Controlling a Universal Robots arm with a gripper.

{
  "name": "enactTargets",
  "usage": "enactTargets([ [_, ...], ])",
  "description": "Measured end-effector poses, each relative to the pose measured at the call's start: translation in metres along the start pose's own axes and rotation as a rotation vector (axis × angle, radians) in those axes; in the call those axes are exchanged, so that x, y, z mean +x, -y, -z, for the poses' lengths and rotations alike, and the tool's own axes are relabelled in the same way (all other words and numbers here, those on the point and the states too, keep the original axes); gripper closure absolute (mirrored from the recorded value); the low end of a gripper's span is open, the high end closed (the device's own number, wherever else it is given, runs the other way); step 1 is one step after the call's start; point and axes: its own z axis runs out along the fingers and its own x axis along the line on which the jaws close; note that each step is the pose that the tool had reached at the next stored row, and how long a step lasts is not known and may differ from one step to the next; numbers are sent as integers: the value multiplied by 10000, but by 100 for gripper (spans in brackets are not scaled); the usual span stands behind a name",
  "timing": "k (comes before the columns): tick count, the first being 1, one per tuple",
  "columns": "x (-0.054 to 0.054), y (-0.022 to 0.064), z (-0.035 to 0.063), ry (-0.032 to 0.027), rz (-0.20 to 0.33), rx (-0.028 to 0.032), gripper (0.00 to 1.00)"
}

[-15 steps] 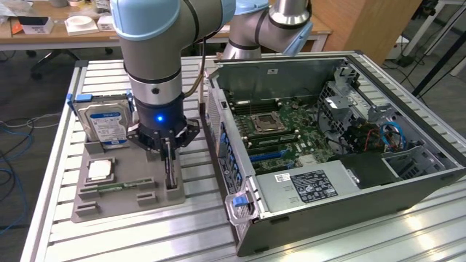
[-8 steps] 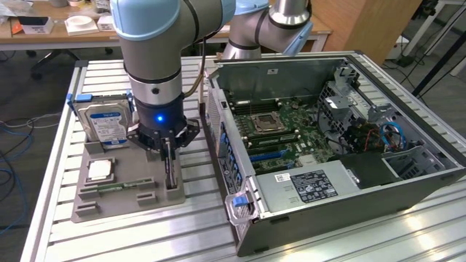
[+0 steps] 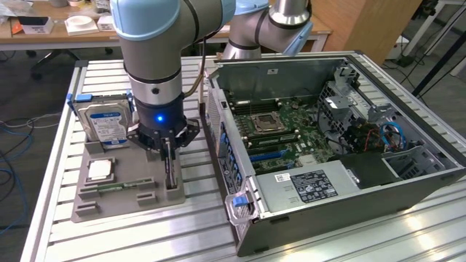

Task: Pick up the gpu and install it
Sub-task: 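Pick up the gpu and move the gpu toward the slot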

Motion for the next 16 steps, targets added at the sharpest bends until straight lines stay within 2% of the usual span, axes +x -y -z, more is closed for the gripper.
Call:
enactTargets([
  [16,0,-4,120,-2,0,22,74],
])
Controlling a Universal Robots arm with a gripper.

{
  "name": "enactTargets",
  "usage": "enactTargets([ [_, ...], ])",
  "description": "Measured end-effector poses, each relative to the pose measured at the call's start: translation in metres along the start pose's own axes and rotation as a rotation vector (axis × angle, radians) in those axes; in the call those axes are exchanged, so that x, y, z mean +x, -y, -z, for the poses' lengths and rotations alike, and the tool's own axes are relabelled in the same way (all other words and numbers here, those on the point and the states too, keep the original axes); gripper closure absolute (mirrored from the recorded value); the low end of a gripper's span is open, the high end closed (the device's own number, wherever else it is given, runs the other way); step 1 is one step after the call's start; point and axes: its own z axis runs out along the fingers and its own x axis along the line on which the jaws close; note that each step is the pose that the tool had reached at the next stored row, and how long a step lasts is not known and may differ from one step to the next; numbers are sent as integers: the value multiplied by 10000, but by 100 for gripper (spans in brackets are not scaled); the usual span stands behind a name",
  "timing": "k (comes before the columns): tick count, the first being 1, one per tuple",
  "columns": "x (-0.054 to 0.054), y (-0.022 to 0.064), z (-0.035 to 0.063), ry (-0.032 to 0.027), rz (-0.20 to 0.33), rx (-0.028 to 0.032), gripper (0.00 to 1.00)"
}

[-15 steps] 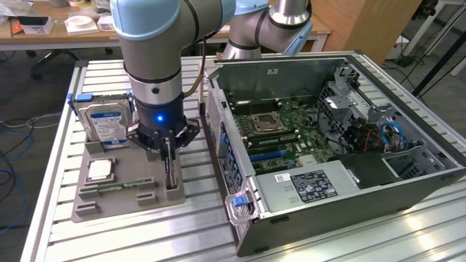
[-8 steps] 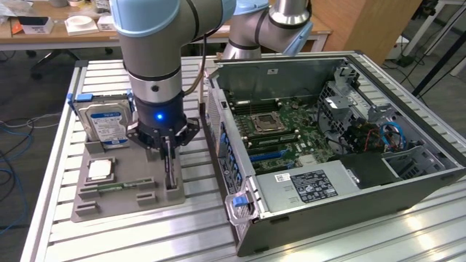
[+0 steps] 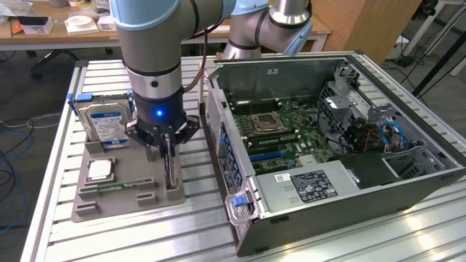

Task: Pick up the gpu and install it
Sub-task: 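Pick up the gpu and move the gpu toward the slot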

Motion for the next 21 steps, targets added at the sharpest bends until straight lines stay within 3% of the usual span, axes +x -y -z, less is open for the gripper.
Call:
enactTargets([
  [21,-1,-8,215,3,0,39,74],
])
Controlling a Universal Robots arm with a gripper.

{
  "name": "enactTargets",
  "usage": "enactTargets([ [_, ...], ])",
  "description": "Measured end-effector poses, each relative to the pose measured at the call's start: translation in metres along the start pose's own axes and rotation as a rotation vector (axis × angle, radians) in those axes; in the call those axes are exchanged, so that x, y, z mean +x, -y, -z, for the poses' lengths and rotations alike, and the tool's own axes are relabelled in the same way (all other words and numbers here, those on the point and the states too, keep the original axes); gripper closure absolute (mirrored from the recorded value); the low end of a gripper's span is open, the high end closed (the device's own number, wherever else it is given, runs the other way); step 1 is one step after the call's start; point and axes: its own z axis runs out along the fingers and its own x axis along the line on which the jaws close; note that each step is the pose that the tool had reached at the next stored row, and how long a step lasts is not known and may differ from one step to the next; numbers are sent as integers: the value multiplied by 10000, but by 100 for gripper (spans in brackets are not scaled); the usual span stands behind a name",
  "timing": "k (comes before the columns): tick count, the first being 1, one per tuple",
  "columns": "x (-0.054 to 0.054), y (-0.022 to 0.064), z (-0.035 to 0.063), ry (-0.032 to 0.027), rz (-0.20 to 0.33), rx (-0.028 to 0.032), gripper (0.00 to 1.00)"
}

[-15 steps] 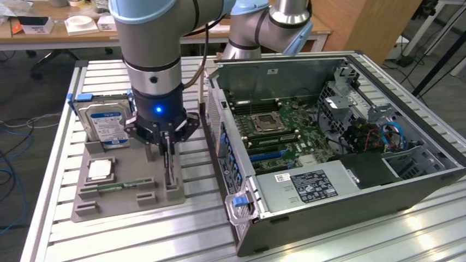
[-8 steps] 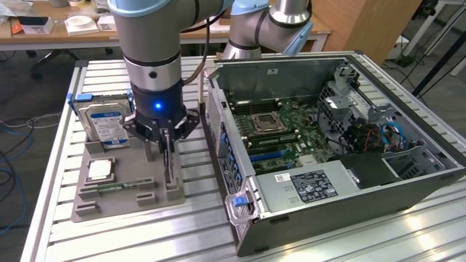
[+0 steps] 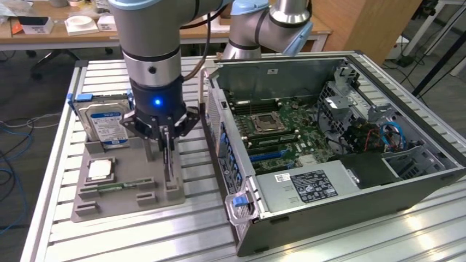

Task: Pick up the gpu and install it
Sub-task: 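Pick up the gpu and move the gpu toward the slot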

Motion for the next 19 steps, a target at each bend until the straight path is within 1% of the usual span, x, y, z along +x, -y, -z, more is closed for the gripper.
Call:
enactTargets([
  [10,0,-3,68,2,0,33,74],
  [19,-1,-4,123,3,0,36,74],
])
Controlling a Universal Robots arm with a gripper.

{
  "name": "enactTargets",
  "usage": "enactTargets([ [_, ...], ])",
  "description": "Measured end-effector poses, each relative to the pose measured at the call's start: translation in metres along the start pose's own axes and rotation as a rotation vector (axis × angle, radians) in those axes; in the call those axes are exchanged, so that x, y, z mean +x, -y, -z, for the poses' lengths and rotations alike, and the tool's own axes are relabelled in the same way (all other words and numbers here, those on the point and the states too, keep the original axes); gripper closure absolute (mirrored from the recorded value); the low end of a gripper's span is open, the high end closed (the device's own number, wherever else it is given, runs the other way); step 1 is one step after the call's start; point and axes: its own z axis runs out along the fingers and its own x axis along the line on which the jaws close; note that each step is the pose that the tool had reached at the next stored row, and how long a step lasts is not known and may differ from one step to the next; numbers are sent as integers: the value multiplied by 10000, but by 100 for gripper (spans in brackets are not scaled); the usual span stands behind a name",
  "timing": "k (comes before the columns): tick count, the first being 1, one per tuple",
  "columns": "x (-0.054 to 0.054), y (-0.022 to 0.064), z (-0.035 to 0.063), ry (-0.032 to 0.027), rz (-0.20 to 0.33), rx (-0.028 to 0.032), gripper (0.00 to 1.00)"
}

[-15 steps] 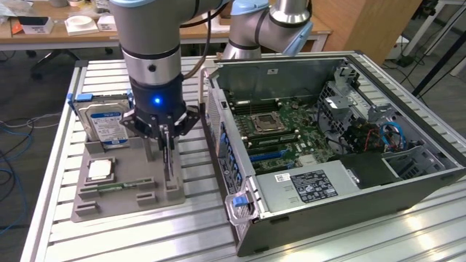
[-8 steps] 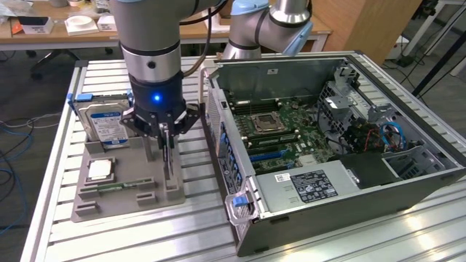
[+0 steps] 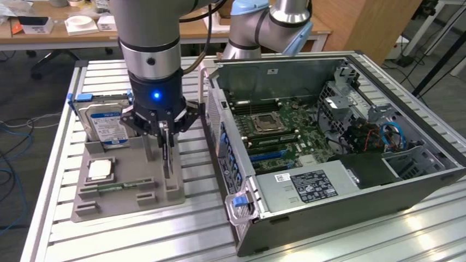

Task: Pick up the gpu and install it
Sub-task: 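Pick up the gpu and move the gpu toward the slot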

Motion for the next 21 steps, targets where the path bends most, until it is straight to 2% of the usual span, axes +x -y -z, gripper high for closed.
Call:
enactTargets([
  [21,0,-4,110,0,0,-1,74],
])
